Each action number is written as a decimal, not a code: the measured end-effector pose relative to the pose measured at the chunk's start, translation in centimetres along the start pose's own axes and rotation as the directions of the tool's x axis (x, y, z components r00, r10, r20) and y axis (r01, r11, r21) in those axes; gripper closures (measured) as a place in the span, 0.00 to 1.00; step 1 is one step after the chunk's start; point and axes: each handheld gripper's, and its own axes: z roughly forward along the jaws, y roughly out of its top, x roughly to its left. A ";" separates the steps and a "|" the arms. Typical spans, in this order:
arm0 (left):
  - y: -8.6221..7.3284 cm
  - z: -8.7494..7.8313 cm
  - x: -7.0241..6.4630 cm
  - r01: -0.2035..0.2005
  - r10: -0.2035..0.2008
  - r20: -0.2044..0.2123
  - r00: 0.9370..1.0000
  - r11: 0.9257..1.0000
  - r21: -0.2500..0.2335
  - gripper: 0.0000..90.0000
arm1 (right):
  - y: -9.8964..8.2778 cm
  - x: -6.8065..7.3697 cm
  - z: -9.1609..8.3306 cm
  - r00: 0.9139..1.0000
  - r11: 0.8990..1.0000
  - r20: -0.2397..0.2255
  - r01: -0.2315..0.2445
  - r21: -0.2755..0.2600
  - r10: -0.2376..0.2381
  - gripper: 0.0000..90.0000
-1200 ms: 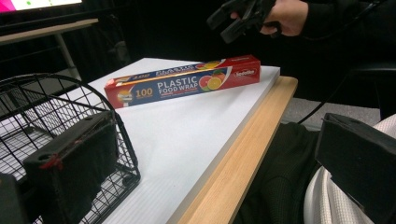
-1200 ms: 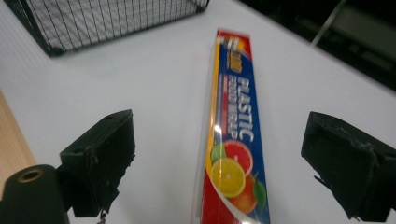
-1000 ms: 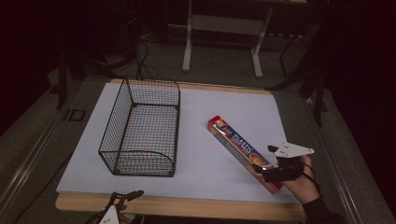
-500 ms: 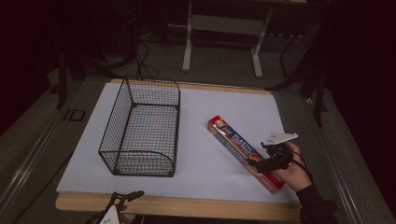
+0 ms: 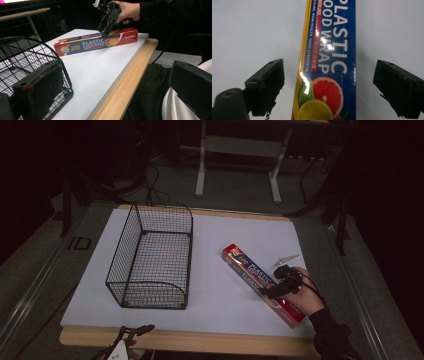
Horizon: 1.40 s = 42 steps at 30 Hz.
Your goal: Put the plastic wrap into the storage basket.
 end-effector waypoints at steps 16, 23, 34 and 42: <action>0.0 0.0 0.0 -0.006 0.006 -0.002 1.000 1.000 0.007 0.00 | 2.1 0.2 2.8 1.000 0.985 0.020 -0.014 0.172 0.011 0.19; 0.0 0.0 0.0 -0.001 0.001 -0.001 1.000 1.000 0.003 0.00 | 3.2 0.1 3.6 0.999 0.972 0.035 -0.023 0.233 0.015 0.34; -0.1 0.0 0.1 0.006 -0.006 -0.002 1.000 1.000 0.000 0.00 | 3.5 0.2 3.4 0.998 0.967 0.034 -0.061 0.246 0.054 0.44; -0.1 0.0 0.1 0.007 -0.007 -0.001 1.000 1.000 0.000 0.00 | 4.3 0.0 1.0 0.994 0.982 0.034 -0.107 0.156 0.103 0.44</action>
